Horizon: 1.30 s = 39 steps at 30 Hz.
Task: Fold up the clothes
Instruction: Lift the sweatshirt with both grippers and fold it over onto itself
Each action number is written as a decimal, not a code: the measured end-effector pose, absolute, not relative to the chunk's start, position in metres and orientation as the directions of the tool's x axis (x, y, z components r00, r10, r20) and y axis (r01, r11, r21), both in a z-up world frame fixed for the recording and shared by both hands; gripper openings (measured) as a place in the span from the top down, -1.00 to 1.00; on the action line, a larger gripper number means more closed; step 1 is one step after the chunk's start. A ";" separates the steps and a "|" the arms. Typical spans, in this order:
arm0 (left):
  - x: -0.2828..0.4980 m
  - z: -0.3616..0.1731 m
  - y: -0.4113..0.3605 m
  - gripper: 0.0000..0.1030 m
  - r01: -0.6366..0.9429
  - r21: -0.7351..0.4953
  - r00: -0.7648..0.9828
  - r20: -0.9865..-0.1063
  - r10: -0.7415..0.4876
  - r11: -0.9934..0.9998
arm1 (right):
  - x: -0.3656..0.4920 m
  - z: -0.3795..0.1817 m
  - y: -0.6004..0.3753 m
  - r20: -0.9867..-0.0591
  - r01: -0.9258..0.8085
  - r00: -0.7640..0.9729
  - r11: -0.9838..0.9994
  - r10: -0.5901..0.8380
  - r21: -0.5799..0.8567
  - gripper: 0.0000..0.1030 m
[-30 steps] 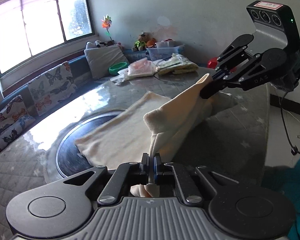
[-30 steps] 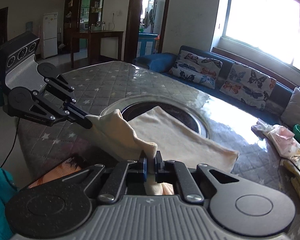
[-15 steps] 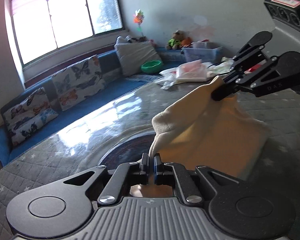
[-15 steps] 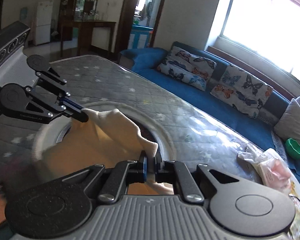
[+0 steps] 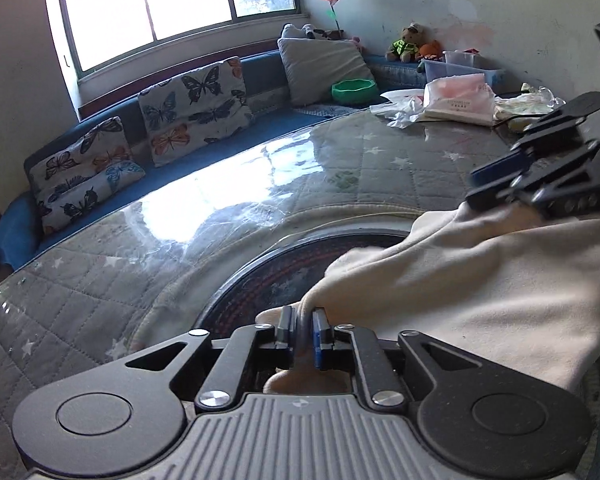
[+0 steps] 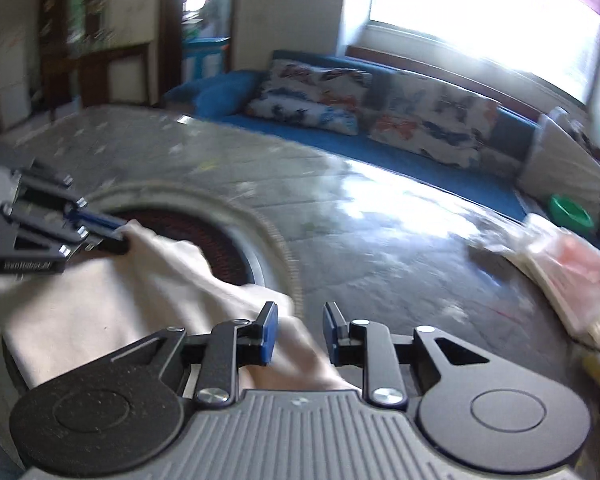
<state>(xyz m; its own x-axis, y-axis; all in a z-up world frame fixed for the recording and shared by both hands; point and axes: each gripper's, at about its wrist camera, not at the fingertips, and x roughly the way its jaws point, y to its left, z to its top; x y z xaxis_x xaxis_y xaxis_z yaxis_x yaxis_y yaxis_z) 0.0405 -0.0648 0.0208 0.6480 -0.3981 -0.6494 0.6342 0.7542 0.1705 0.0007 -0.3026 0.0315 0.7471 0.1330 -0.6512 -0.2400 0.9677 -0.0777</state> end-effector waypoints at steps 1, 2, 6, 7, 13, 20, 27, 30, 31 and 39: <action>0.042 0.022 -0.063 0.63 0.627 0.172 0.654 -0.646 -0.393 0.760 | -0.004 0.034 -0.310 -0.651 -0.221 0.749 0.973 0.123 -0.070 0.55; 0.044 0.022 -0.062 0.57 0.616 0.171 0.662 -0.643 -0.386 0.769 | -0.009 0.037 -0.318 -0.653 -0.208 0.748 0.976 0.119 -0.060 0.55; 0.050 0.027 -0.056 0.56 0.561 0.173 0.698 -0.625 -0.349 0.810 | -0.026 0.039 -0.340 -0.676 -0.184 0.726 0.983 0.127 -0.013 0.55; 0.051 0.029 -0.053 0.56 0.549 0.167 0.704 -0.621 -0.345 0.819 | -0.028 0.039 -0.342 -0.679 -0.181 0.722 0.983 0.132 -0.002 0.55; 0.032 0.051 -0.047 0.57 0.583 0.060 0.666 -0.607 -0.434 0.811 | -0.037 0.027 -0.352 -0.699 -0.156 0.699 0.986 0.148 0.052 0.55; -0.026 0.047 -0.079 0.57 0.747 0.058 0.549 -0.616 -0.565 0.663 | -0.028 0.017 -0.342 -0.710 -0.149 0.685 0.985 0.163 0.082 0.68; -0.046 0.021 -0.086 0.57 0.799 0.089 0.496 -0.657 -0.568 0.594 | -0.037 0.030 -0.329 -0.657 -0.122 0.753 0.990 0.047 -0.069 0.90; -0.046 0.019 -0.083 0.57 0.801 0.078 0.489 -0.656 -0.575 0.593 | -0.032 0.023 -0.331 -0.669 -0.099 0.743 0.991 0.012 -0.092 0.90; -0.045 0.019 -0.082 0.58 0.803 0.066 0.483 -0.656 -0.581 0.593 | -0.030 0.017 -0.330 -0.678 -0.097 0.735 0.990 0.002 -0.103 0.88; -0.021 0.050 -0.044 0.57 0.723 -0.051 0.534 -0.592 -0.604 0.689 | -0.029 0.027 -0.346 -0.652 -0.037 0.758 0.999 0.011 -0.026 0.77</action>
<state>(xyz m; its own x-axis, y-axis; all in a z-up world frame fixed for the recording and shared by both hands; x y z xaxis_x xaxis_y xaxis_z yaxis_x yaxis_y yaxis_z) -0.0207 -0.0439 0.0496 0.5338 -0.6038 -0.5920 0.7227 0.6892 -0.0513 -0.0292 -0.3459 0.0275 0.7578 0.0112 -0.6524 -0.0374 0.9990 -0.0263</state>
